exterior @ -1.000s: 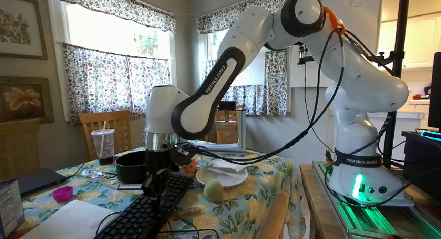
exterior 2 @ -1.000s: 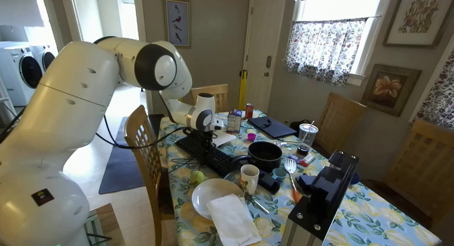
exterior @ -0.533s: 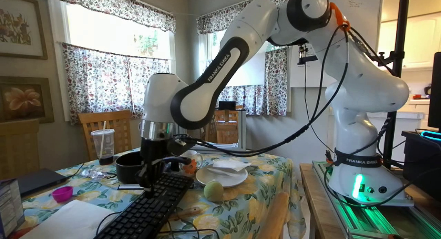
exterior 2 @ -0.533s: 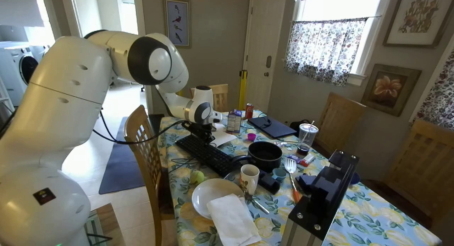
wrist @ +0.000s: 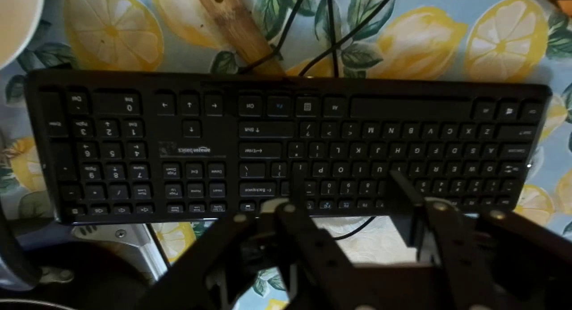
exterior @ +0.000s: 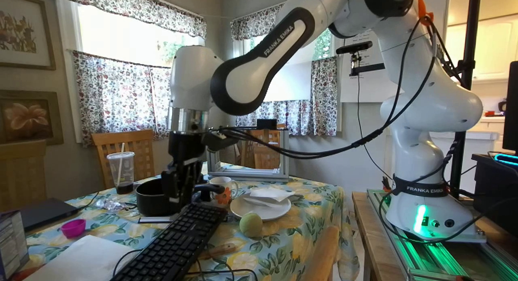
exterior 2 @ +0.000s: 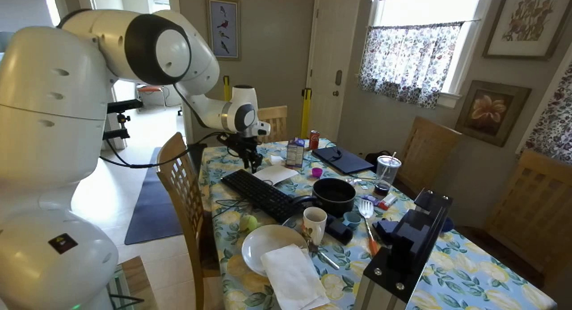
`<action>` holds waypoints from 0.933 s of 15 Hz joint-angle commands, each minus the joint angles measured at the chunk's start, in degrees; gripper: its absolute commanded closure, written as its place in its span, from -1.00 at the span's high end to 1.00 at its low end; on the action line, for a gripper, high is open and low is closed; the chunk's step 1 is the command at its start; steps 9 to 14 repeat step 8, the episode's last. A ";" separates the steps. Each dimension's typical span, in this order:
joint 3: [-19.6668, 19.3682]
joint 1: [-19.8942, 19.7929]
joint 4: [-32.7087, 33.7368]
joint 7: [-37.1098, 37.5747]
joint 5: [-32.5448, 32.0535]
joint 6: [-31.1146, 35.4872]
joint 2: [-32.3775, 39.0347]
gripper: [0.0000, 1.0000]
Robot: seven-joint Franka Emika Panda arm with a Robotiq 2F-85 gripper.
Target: Press the shift button on the keyboard
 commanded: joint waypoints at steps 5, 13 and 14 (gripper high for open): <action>2.21 -1.46 -1.91 4.85 -4.25 -3.90 -5.36 0.70; 2.23 -1.54 -1.91 4.80 -4.21 -3.88 -4.69 0.92; 2.23 -1.54 -1.91 4.80 -4.21 -3.88 -4.69 0.92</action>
